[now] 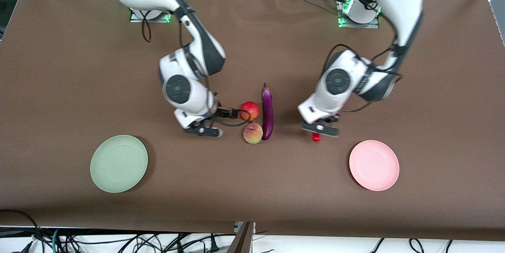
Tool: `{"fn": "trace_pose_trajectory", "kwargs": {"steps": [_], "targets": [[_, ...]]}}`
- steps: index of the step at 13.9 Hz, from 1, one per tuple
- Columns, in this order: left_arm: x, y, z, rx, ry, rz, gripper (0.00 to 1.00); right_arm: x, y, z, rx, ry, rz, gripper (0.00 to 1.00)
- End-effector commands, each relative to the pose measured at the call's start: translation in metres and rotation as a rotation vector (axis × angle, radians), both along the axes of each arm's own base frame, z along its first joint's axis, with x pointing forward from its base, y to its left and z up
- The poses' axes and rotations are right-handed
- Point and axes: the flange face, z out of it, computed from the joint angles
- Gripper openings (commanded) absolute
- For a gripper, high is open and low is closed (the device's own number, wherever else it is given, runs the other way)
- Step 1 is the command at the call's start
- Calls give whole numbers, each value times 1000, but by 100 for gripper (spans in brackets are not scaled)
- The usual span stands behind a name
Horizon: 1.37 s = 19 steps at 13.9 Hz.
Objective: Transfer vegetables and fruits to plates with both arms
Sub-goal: 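Lower the chili onto the pink plate while the right gripper lifts the pomegranate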
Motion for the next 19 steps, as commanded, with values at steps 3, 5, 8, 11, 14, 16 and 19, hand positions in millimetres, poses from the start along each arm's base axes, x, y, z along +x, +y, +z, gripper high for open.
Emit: {"fn": "trace_pose_trajectory", "kwargs": {"steps": [3,5,8,11,14,16,19], "targets": [[43,128,21,41,-31,-27,1,-22,46,-35,17,-39,-18,99],[67,171,10,98,-48,-98,1,-30,59,-48,18,-57,-44,99],[88,179,-12,151,-55,-184,2,-34,64,-56,14,-63,-37,99],[97,174,-29,181,-54,-249,2,-34,63,-63,-2,-65,-28,99],[97,165,-45,156,-65,-258,2,-39,67,-71,-9,-58,-20,99],[96,163,-54,147,-61,-261,2,-39,68,-72,-6,-63,-21,98],[96,153,-75,123,-68,-270,3,-38,67,-71,1,-61,-47,45]]}}
